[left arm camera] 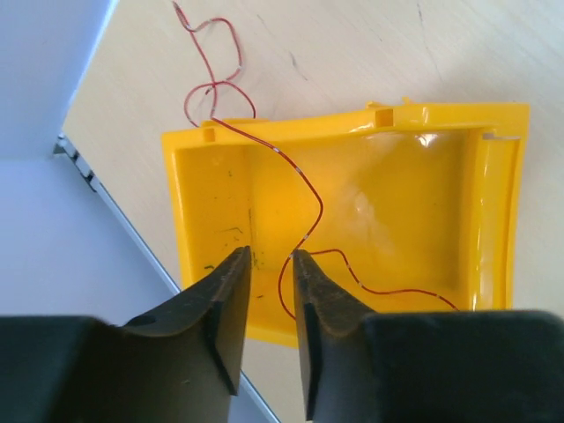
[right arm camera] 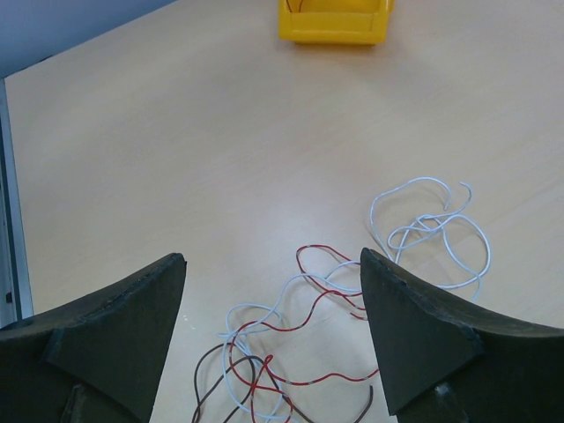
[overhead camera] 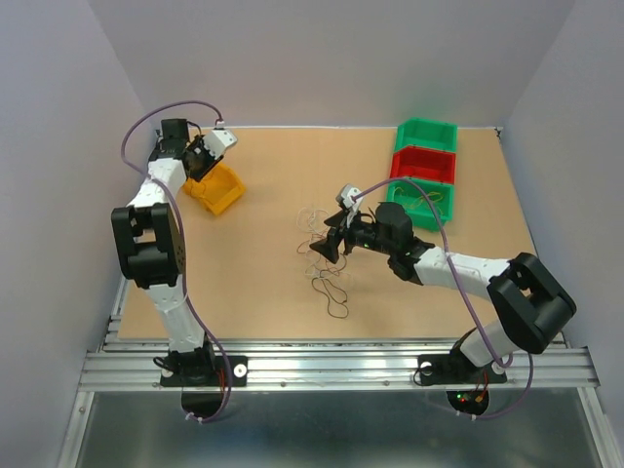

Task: Untangle the cables

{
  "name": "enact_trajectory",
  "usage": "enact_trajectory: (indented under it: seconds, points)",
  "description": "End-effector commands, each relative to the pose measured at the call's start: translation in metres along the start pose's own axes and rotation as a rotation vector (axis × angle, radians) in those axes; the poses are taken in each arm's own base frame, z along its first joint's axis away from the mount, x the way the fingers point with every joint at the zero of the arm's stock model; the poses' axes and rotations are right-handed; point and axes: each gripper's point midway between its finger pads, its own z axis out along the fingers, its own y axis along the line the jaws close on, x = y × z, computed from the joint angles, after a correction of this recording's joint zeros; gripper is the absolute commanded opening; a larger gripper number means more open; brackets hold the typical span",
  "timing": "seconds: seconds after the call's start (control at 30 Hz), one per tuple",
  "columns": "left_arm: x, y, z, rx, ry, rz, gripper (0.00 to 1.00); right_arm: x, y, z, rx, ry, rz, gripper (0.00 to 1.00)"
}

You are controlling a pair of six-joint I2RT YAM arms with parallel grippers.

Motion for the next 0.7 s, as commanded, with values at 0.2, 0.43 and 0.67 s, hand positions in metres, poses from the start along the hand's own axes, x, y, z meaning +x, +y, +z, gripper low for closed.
enact_trajectory:
  seconds: [0.2,0.43,0.67]
  points:
    - [-0.069,0.069,-0.037,-0.232,-0.209,-0.22,0.54,-0.046,-0.005,0.01,0.011,-0.124,-0.03,0.86]
    - [-0.067,0.065,0.014,-0.229,-0.078,-0.255,0.82,-0.045,-0.004,0.011,0.009,-0.121,-0.03,0.87]
    - [-0.065,0.047,0.057,-0.21,0.049,-0.242,0.86,-0.044,-0.005,0.013,0.009,-0.118,-0.026,0.87]
